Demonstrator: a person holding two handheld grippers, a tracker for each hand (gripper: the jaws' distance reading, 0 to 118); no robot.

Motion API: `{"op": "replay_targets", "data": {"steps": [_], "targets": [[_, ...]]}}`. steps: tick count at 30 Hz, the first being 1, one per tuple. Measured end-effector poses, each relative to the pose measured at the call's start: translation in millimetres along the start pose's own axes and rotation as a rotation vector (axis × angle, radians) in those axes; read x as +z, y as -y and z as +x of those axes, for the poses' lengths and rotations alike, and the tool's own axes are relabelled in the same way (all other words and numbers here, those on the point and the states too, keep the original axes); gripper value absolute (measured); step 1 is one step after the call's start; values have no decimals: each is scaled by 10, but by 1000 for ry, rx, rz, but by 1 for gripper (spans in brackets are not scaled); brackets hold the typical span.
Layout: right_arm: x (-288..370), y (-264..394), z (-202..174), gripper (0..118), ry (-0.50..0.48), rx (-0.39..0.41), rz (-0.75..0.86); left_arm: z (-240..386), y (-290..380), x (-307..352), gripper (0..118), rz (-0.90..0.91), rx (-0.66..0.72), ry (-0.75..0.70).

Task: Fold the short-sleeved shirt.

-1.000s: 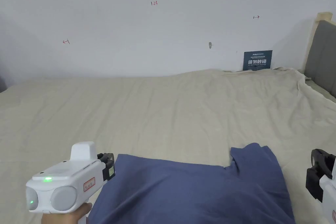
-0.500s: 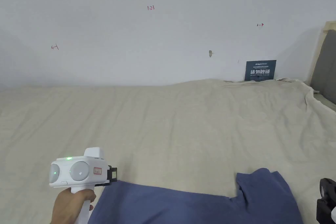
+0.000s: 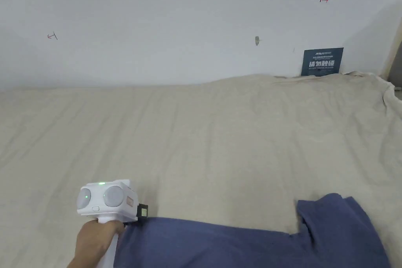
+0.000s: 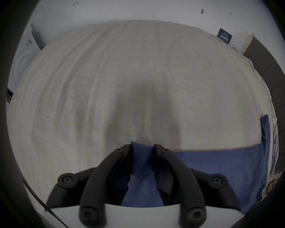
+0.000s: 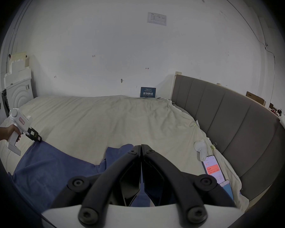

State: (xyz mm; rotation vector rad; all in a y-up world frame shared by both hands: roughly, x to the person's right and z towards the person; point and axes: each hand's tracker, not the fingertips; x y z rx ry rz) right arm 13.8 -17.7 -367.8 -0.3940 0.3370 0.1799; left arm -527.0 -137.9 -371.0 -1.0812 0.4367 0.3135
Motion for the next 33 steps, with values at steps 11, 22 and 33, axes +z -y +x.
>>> {"op": "replay_targets", "data": {"steps": [11,22,33], "targets": [[-396,-246,310,0,-103,-132,-139,123,214,422,0,149,-44,91],[-1499,86,302,74,-95,-78,-553,-67,378,1175,0,265,-103,163],[-1631,574,85,30,-53,-93,-716,-105,487,1243,0,248,-79,185]]}}
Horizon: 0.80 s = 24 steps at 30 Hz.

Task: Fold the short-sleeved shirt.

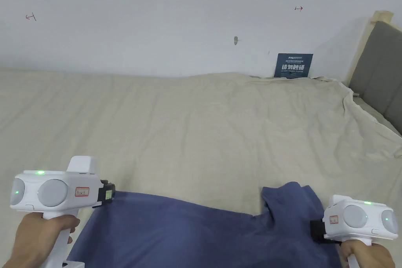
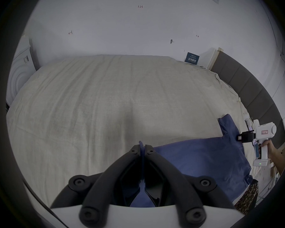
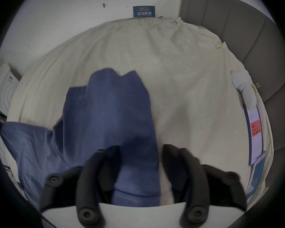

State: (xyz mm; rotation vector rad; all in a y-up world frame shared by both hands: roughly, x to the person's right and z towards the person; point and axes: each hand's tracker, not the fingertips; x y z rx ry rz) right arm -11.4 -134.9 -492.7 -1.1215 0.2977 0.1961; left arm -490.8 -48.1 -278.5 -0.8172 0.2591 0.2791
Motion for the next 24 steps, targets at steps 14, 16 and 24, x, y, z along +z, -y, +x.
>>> {"op": "replay_targets", "data": {"steps": [14,16,24], "targets": [[452,92,109,1,-68,-17,167,-96,153,71,0,-5,63,-34],[687,114,150,0,-103,-25,244,-131,160,157,0,18,83,-37],[1752,24,218,0,-220,-16,524,-201,77,814,0,151,137,-60]]}}
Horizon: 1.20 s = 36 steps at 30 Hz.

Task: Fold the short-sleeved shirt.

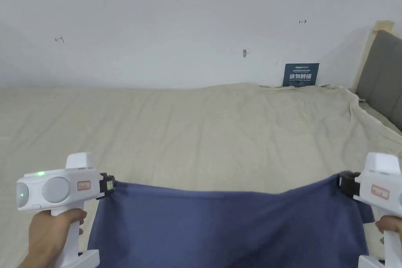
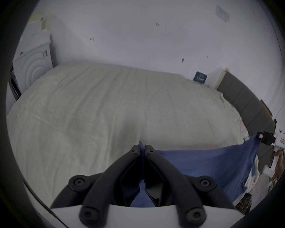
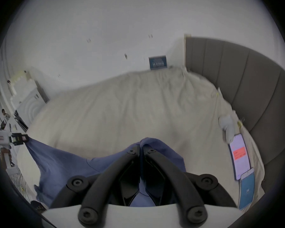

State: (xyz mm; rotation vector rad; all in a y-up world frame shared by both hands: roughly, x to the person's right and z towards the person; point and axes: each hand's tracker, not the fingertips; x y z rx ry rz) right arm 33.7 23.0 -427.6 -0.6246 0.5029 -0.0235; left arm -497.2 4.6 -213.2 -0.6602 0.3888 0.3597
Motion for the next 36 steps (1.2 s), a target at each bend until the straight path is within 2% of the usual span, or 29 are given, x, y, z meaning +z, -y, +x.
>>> {"op": "replay_targets", "data": {"steps": [11,20,22,29,36], "targets": [[855,-1267,-375,0,-109,47,348,145,-1031,1079,0,267,-47,-46],[1124,-2240,-655,1,-81,178,523,448,-1955,1687,0,451,-98,-77],[1172,-2431,-703,1,-80,186,554,525,-2143,1772,0,481,-122,-89],[1105,-2906,-736,1,-66,197,610,620,-2603,1802,0,537,-143,-93],[615,-2752,-681,1,-70,195,576,563,-2569,1344,0,495,-163,-106]]}}
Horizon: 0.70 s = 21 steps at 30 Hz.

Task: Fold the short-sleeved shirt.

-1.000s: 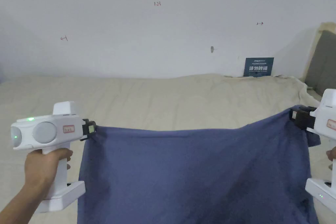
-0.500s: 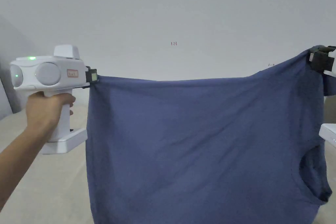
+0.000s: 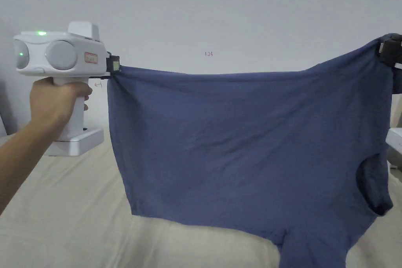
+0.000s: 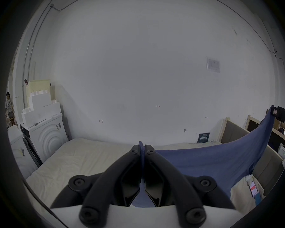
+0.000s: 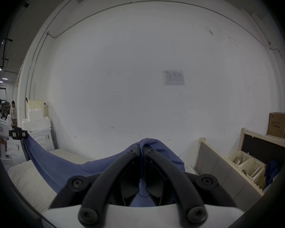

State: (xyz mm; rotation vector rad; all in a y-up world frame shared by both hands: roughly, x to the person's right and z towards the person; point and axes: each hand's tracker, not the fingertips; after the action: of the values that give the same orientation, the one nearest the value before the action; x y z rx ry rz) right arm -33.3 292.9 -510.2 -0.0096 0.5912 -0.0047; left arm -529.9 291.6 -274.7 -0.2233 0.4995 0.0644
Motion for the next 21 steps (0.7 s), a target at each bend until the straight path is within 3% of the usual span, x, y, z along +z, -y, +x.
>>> {"op": "replay_targets", "data": {"steps": [12,21], "targets": [[-208,1799,30,1,21,-90,-330,-46,1797,-883,0,-291,9,9],[431,2777,-68,1,7,-158,-488,-131,3000,-482,0,-459,61,31]]}}
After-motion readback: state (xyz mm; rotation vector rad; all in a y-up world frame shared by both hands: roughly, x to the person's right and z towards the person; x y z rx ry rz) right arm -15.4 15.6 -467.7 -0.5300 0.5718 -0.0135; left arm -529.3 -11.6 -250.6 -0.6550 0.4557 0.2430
